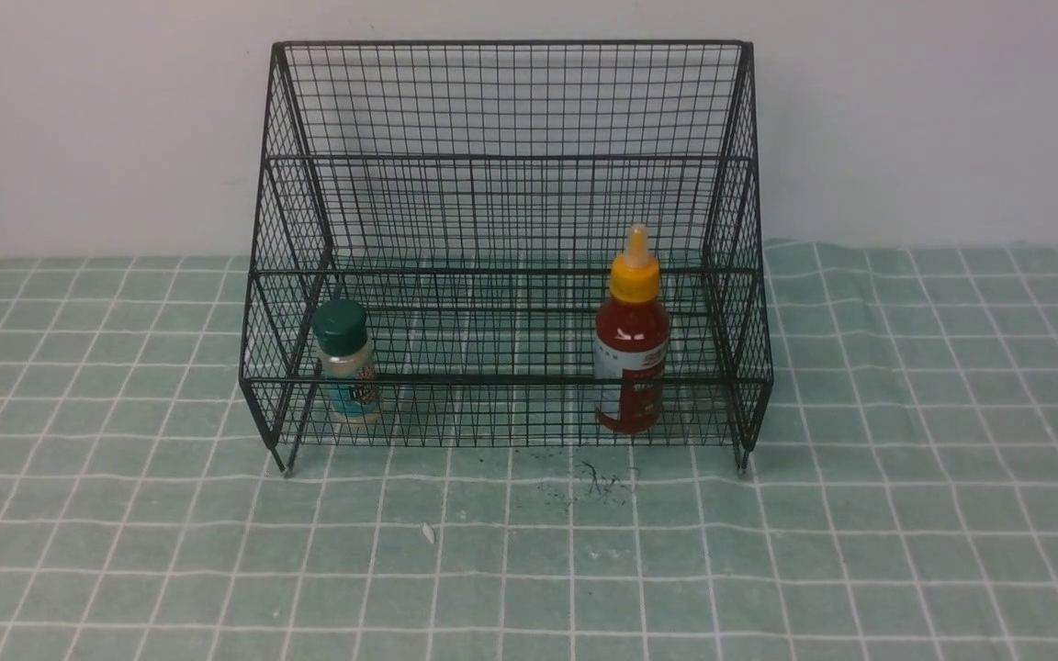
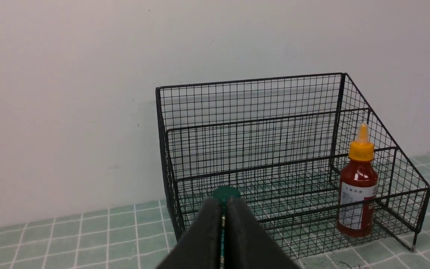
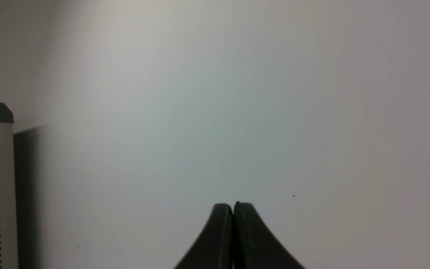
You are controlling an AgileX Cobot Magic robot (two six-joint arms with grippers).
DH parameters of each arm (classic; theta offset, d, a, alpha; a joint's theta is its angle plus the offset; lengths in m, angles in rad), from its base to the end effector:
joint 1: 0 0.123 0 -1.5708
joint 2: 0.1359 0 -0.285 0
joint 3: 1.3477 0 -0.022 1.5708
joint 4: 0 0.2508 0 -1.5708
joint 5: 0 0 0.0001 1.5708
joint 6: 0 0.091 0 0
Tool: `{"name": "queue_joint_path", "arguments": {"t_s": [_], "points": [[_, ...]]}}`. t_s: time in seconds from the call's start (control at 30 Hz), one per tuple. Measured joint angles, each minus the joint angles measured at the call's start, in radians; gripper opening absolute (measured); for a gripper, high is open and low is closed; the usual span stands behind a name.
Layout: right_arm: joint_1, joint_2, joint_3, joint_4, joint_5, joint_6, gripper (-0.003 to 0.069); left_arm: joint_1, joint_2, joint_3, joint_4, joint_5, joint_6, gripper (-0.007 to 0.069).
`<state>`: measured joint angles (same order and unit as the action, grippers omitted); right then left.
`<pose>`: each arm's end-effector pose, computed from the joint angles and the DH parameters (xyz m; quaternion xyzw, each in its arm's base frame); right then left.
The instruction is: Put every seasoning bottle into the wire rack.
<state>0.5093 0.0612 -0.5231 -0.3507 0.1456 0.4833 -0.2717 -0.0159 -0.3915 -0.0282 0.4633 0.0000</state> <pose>0.0077 -0.0009 0.3648 -0.0810 0.5416 0.2523 0.7978 0.0173 -0.0060 0.2983 0.0900 0.6901 -0.1106 0.7096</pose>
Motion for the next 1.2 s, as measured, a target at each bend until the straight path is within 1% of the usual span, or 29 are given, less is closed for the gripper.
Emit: {"name": "queue_joint_path", "arguments": {"t_s": [0.2, 0.3, 0.5, 0.57, 0.63, 0.7, 0.83, 1.2], "points": [[0.0, 0.0, 0.0, -0.001, 0.0, 0.003, -0.0015, 0.0, -0.001, 0.011, 0.035, 0.015, 0.0, -0.0006], [0.0, 0.0, 0.0, -0.002, 0.0, 0.004, -0.0015, 0.021, -0.001, 0.059, 0.048, 0.018, 0.0, -0.0006], [0.0, 0.0, 0.0, -0.003, 0.001, 0.004, -0.0015, 0.154, -0.001, 0.271, 0.05, 0.023, 0.0, -0.0006], [0.0, 0.0, 0.0, -0.003, 0.001, 0.004, -0.0015, 0.181, -0.001, 0.328, 0.05, 0.025, 0.0, -0.0006], [0.0, 0.0, 0.0, -0.003, 0.001, 0.004, -0.0015, 0.192, -0.001, 0.359, 0.05, 0.024, 0.0, -0.0006], [0.0, 0.0, 0.0, -0.003, 0.001, 0.004, -0.0015, 0.195, -0.001, 0.403, 0.053, -0.01, 0.0, -0.0006], [0.0, 0.0, 0.0, -0.003, 0.001, 0.004, -0.0015, 0.204, -0.001, 0.413, 0.054, -0.06, 0.044, -0.0006], [0.0, 0.0, 0.0, -0.003, 0.001, 0.004, -0.0015, 0.204, -0.001, 0.416, 0.054, -0.074, 0.058, -0.0006]]}}
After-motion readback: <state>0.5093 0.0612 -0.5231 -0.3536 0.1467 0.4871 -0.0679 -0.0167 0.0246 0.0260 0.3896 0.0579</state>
